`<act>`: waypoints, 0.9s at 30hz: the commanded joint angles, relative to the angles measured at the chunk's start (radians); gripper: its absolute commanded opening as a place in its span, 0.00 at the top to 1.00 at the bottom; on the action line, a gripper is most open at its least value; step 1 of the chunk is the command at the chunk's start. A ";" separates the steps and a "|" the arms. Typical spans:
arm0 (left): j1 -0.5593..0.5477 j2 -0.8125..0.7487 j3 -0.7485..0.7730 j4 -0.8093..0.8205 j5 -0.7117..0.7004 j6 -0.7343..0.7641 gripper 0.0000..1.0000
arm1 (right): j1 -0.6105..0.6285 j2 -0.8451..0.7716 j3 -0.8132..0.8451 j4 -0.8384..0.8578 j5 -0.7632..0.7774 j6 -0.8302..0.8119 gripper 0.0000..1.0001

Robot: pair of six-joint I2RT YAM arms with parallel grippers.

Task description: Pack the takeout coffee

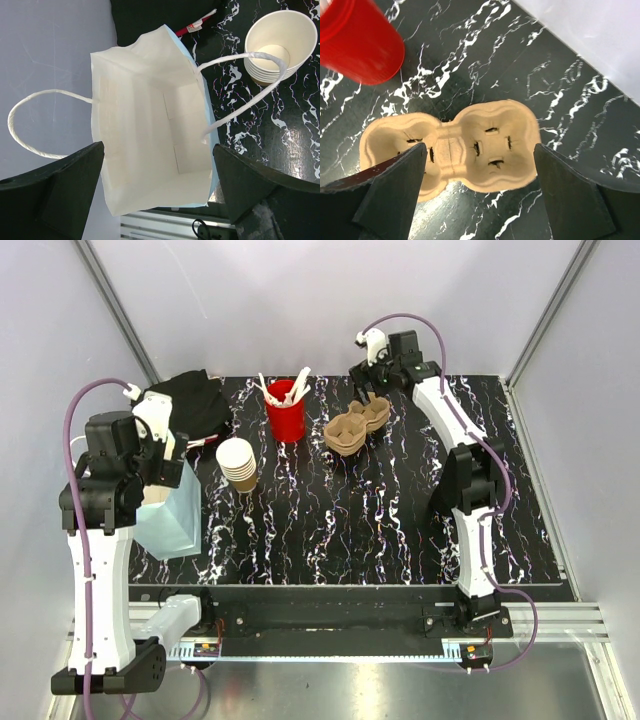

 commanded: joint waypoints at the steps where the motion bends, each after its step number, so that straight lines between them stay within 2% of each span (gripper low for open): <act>1: 0.003 -0.014 -0.006 0.025 -0.005 0.010 0.01 | 0.017 0.011 0.004 0.019 -0.060 -0.060 0.09; 8: 0.003 -0.004 -0.010 0.024 0.009 0.007 0.01 | 0.044 0.043 -0.039 -0.007 -0.066 -0.146 0.23; 13: 0.003 0.007 -0.011 0.024 0.015 0.007 0.01 | 0.053 0.066 -0.048 -0.037 -0.090 -0.177 0.23; 27: 0.003 0.026 -0.019 0.028 0.037 0.001 0.01 | 0.059 0.089 -0.091 -0.040 -0.032 -0.203 0.24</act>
